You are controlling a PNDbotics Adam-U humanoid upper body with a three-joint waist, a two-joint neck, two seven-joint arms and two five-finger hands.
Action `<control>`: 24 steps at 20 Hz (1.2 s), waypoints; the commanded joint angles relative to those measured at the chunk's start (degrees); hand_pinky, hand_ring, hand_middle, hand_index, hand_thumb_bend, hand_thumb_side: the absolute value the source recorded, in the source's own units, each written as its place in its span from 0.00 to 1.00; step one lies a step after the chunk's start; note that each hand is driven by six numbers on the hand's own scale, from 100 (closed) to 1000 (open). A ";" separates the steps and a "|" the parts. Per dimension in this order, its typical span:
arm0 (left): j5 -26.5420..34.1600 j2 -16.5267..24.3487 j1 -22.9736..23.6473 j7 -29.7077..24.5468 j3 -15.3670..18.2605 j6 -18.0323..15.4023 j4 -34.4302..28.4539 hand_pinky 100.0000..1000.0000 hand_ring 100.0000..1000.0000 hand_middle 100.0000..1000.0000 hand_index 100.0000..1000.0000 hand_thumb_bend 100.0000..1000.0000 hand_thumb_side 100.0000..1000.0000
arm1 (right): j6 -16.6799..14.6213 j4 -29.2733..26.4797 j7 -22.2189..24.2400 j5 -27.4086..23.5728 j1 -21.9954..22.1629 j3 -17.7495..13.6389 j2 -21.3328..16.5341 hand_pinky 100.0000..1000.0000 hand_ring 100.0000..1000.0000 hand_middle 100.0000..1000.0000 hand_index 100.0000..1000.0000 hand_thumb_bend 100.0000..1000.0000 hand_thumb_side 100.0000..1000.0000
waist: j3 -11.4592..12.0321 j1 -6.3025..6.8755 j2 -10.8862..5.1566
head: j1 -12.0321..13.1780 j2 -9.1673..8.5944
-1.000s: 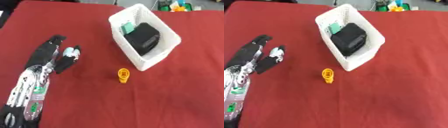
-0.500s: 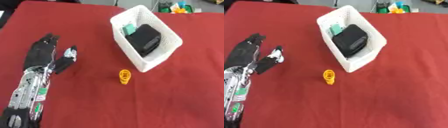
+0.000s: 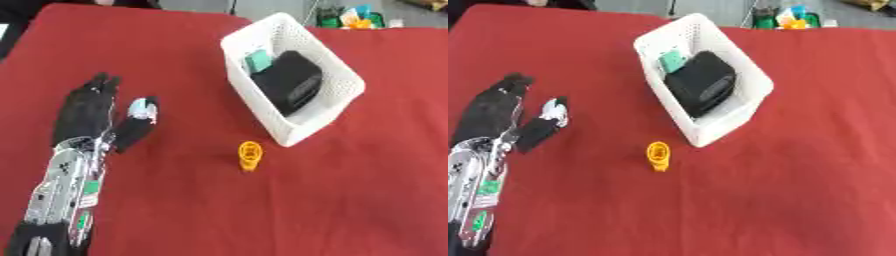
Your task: Pick up objects on the table and place them in the box.
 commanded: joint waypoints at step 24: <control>-0.91 0.07 -0.93 -1.55 0.46 0.00 1.01 1.00 1.00 1.00 1.00 0.26 1.00 | -0.49 -1.32 1.39 -0.61 0.09 0.45 0.05 0.72 0.72 0.56 0.68 0.12 1.00 | 0.14 -0.34 -0.33 | 0.14 -1.19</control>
